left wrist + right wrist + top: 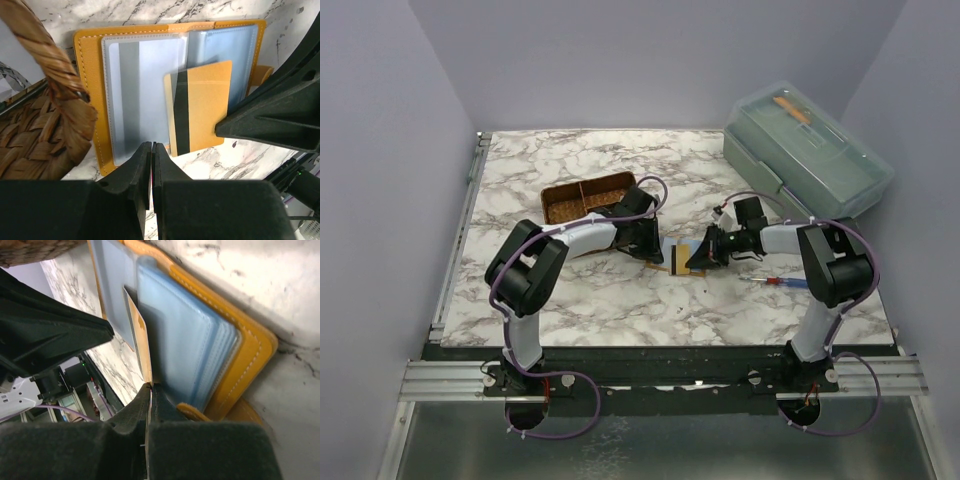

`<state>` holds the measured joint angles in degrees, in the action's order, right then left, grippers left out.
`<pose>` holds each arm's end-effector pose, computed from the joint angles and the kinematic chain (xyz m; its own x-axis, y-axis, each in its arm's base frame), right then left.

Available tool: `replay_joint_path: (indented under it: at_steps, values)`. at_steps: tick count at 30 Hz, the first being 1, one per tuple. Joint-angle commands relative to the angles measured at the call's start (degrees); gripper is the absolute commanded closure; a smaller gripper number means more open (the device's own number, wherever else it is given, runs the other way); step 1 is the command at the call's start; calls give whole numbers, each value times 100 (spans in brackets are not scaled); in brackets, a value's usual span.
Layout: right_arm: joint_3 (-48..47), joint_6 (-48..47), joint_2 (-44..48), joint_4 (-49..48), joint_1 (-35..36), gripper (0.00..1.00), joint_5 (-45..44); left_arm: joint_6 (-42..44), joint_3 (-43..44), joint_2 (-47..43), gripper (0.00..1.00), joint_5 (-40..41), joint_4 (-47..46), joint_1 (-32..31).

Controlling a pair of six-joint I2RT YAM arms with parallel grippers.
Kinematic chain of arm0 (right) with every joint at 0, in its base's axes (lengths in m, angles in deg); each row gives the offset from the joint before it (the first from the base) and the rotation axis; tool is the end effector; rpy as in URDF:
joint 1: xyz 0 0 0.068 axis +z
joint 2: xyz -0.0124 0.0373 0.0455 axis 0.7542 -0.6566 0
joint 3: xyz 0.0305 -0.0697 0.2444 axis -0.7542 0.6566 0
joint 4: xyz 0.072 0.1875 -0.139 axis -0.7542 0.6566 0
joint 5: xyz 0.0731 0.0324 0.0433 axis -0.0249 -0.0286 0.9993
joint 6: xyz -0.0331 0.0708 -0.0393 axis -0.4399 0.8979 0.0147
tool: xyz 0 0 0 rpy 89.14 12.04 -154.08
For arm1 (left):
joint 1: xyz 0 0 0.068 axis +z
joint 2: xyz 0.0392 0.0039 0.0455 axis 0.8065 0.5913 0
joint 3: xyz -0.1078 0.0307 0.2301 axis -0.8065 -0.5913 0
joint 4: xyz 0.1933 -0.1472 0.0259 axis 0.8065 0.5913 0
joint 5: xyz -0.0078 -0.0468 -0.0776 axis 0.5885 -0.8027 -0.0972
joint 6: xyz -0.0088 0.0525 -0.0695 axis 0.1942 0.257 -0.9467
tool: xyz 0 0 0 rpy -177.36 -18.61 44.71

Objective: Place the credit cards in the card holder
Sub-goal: Insert the credit card into the card holder.

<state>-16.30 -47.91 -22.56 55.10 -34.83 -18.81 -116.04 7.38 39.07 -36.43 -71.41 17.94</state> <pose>0.2967 0.1344 0.0851 -0.9889 0.1150 -0.0938 -0.0100 0.5787 0.8155 0.3027 -0.2487 0.1254 -0.9534 0.0034 -0.3018 0.1742 0.8228 -0.5410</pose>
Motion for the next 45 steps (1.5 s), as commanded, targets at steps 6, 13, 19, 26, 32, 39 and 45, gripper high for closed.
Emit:
replay_joint_path:
  at_steps: [6, 13, 19, 26, 32, 39, 45]
  values:
    - [-470, -24, -310, -202, -60, 100, -117, 118, 18, 266, 90, 628, 451, -176]
    - [-474, -61, -442, -436, -60, 100, -127, 187, 105, -50, 69, 361, 471, -184]
    - [-352, -96, -340, -443, -60, 100, -147, 355, 300, -188, 65, 846, 494, -188]
    - [-315, -60, -279, -467, -60, 100, -148, 622, 431, 81, 87, 1759, 426, -279]
    - [-282, -6, -195, -519, -60, 100, -266, 495, 358, 193, 92, 2044, 405, -325]
    - [-183, 207, -217, -806, -60, 100, -367, 279, 45, 154, 94, 2047, 418, -333]
    - [-125, 423, -233, -1022, -62, 100, -477, 225, -43, 113, 94, 1894, 419, -360]
